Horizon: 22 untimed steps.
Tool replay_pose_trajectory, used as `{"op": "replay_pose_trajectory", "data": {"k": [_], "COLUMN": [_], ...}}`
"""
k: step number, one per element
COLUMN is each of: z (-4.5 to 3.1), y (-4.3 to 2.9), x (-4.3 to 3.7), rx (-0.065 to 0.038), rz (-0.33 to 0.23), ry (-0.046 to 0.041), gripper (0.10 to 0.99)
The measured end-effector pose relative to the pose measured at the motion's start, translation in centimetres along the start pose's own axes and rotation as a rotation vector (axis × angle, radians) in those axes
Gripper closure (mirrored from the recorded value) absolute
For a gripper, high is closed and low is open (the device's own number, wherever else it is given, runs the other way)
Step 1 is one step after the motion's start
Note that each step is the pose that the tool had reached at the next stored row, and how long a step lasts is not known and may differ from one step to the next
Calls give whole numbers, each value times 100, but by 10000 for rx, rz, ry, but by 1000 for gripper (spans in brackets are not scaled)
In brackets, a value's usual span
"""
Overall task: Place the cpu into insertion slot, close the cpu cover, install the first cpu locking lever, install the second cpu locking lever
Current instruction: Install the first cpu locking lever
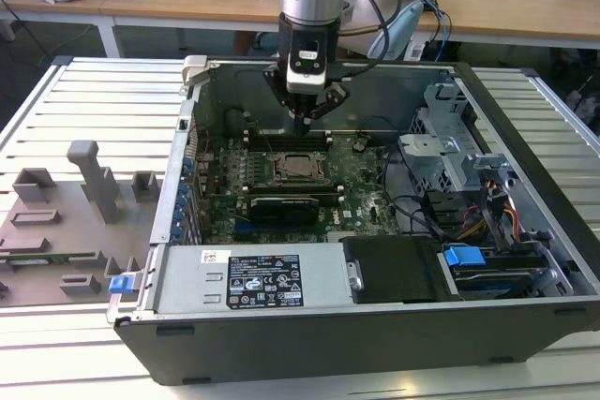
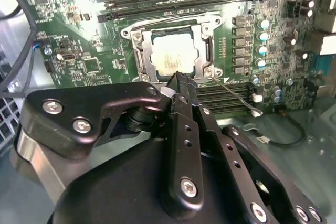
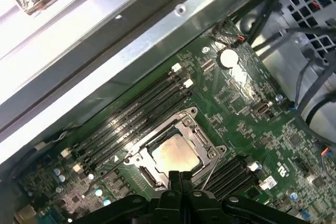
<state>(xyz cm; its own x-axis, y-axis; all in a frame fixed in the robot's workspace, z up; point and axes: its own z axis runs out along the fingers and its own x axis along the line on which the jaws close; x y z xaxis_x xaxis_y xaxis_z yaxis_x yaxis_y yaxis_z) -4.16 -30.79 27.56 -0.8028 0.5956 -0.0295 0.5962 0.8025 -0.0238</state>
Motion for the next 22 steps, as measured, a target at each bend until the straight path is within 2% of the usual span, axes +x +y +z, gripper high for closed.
{"op": "replay_pose_trajectory", "data": {"k": [7,15,22], "z": [0,0,0], "y": [0,0,0], "x": [0,0,0], "rx": [-43,-75,-112], "rz": [-1436,-2549,-3781], "ry": [-34,-61,-90], "gripper": [980,980,980]}}
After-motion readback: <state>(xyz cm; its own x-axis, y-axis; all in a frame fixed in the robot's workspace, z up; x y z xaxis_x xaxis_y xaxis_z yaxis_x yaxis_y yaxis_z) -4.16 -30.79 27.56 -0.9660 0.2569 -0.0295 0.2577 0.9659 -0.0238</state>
